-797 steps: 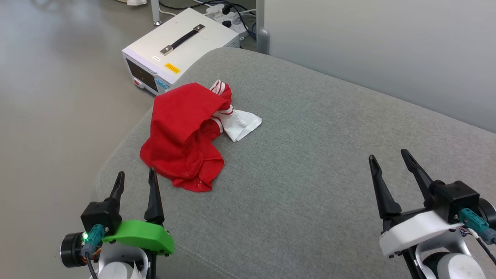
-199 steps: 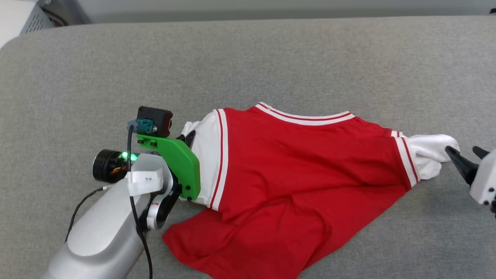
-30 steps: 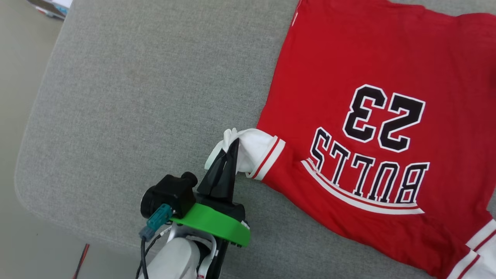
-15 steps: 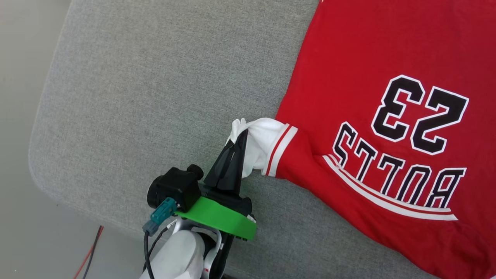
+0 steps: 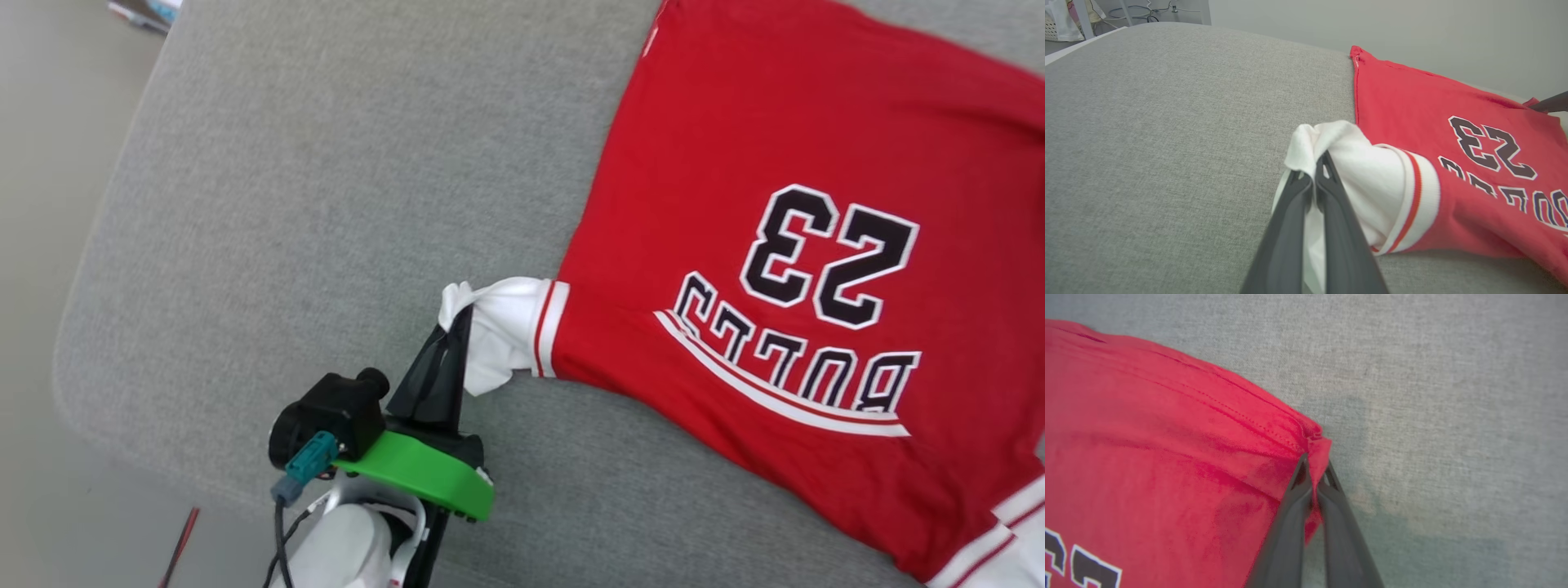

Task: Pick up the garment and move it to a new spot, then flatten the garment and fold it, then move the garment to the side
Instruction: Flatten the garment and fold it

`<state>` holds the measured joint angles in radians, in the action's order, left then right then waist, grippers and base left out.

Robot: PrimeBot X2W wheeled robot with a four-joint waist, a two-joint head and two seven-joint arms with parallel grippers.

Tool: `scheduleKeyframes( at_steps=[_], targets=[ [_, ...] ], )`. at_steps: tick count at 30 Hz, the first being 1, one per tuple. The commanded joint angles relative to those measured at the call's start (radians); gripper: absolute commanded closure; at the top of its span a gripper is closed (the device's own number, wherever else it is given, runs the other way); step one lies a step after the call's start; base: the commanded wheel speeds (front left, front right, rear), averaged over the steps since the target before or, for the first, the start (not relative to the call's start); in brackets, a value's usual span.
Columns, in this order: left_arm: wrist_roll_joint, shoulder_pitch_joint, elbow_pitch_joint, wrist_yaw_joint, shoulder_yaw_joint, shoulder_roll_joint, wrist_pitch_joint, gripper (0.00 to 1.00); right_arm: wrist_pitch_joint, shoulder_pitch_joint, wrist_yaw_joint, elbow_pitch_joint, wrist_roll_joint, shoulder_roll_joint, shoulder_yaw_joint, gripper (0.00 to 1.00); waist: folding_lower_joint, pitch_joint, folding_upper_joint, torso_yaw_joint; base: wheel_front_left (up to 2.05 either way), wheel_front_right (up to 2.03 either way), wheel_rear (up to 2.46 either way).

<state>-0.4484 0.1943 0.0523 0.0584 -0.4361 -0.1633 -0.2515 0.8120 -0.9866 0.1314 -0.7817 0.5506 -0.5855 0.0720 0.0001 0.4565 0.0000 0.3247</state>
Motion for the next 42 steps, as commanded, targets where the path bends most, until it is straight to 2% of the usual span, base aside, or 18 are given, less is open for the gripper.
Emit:
scheduleKeyframes(
  at_steps=[1, 5, 10, 18, 24, 29, 32, 33, 34, 35, 42],
  targets=[
    [0.0, -0.01, -0.002, 0.004, 0.011, -0.013, 0.005, 1.0, -0.01, 0.05, -0.001, 0.007, 0.01, -0.01, 0.007, 1.0, -0.0001, -0.082, 0.0, -0.08, 0.0, 0.0, 0.0],
    [-0.009, -0.033, -0.01, 0.02, 0.032, -0.041, 0.025, 1.0, -0.046, 0.14, -0.001, 0.085, 0.041, -0.031, 0.018, 1.0, -0.0001, -0.119, 0.0, -0.151, 0.0, 0.0, 0.0],
    [-0.03, -0.074, -0.018, 0.039, 0.059, -0.069, 0.05, 1.0, -0.11, 0.323, -0.001, 0.184, 0.086, -0.036, -0.011, 1.0, -0.0001, -0.159, 0.0, -0.239, 0.0, 0.0, 0.0],
    [-0.083, -0.15, 0.003, 0.057, 0.104, -0.102, 0.077, 1.0, -0.205, 0.684, -0.001, 0.345, 0.115, 0.025, -0.149, 1.0, -0.0001, -0.235, 0.0, -0.342, 0.0, 0.0, 0.0],
    [-0.104, -0.197, 0.006, 0.066, 0.122, -0.126, 0.092, 1.0, -0.218, 0.968, -0.001, 0.505, 0.081, 0.141, -0.287, 1.0, -0.0001, -0.273, 0.0, -0.38, 0.0, 0.0, 0.0],
    [-0.108, -0.201, 0.004, 0.064, 0.121, -0.14, 0.106, 1.0, -0.192, 1.152, -0.001, 0.626, 0.043, 0.297, -0.379, 1.0, -0.0001, -0.28, 0.0, -0.384, 0.0, 0.0, 0.0],
    [-0.108, -0.201, 0.002, 0.065, 0.12, -0.143, 0.108, 1.0, -0.173, 1.208, -0.001, 0.67, 0.027, 0.381, -0.399, 1.0, -0.0001, -0.278, 0.0, -0.385, 0.0, 0.0, 0.0],
    [-0.109, -0.201, 0.002, 0.065, 0.119, -0.144, 0.109, 1.0, -0.183, 1.221, -0.001, 0.69, 0.011, 0.403, -0.403, 0.85, -0.0001, -0.278, 0.0, -0.385, 0.0, 0.0, 0.0],
    [-0.109, -0.2, 0.003, 0.065, 0.118, -0.144, 0.11, 1.0, -0.194, 1.227, -0.001, 0.704, 0.005, 0.422, -0.404, 0.56, -0.0001, -0.277, 0.0, -0.384, 0.0, 0.0, 0.0],
    [-0.109, -0.198, 0.002, 0.064, 0.116, -0.143, 0.11, 1.0, -0.211, 1.229, -0.001, 0.719, 0.01, 0.445, -0.404, 0.0, -0.0001, -0.277, 0.0, -0.382, 0.0, 0.0, 0.0],
    [-0.107, -0.18, -0.002, 0.067, 0.104, -0.134, 0.111, 1.0, -0.475, 1.136, -0.001, 0.757, -0.057, 0.467, -0.44, 0.0, -0.0001, -0.266, 0.0, -0.367, 0.0, 0.0, 0.0]
  ],
)
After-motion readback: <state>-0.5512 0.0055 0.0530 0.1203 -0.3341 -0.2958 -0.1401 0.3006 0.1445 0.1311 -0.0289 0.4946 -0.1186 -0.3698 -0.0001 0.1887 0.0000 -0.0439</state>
